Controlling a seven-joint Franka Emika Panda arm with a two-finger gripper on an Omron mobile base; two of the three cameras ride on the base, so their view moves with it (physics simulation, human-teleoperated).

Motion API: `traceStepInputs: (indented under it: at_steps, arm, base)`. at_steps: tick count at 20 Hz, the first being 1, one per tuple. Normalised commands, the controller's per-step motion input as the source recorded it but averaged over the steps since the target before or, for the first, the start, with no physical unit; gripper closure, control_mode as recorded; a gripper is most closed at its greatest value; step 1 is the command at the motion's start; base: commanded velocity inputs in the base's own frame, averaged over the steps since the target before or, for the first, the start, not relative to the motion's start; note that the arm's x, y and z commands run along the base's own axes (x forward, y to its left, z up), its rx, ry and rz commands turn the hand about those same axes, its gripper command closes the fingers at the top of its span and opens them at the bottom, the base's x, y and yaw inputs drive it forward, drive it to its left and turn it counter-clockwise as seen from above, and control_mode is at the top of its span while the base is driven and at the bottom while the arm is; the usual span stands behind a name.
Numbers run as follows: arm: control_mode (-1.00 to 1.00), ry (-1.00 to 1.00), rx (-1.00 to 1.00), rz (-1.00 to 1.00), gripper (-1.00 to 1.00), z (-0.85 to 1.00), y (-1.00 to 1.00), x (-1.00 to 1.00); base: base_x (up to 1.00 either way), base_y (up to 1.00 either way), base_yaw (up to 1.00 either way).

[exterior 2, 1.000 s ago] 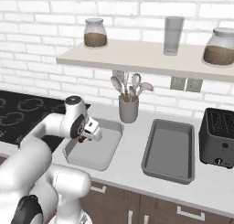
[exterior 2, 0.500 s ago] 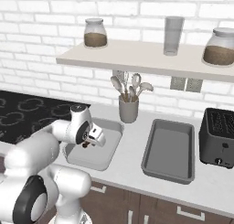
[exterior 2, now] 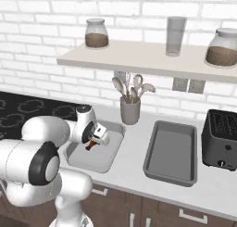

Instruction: Place one mushroom and one chicken drumstick in each tupperware on the nearby counter, to pack two identical lunches.

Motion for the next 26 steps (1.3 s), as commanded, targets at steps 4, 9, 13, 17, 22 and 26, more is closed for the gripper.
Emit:
traceStepInputs:
  at_steps: [4, 9, 13, 17, 22, 26]
  arm:
    - [-1.0, 0.0, 0.0, 0.0, -1.0, 0.28, 0.0, 0.06]
    - [-1.0, -0.11, 0.0, 0.0, -1.0, 0.71, -0.09, -0.67]
    - [-1.0, -0.13, 0.0, 0.0, -1.0, 0.63, -0.17, -1.0]
    - [-1.0, -0.12, 0.0, 0.0, -1.0, 0.44, -0.1, -1.0]
    - [-1.0, -0.17, -0.02, 0.04, -1.0, 0.33, 0.0, -0.98]
    - [-1.0, -0.19, -0.09, 0.09, -1.0, 0.23, 0.06, -0.96]
  base:
    - [0.0, 0.0, 0.0]
    - [0.0, 0.0, 0.0]
    - [0.0, 0.0, 0.0]
    - [0.0, 0.0, 0.0]
    - [0.0, 0.0, 0.0]
    - [0.0, 0.0, 0.0]
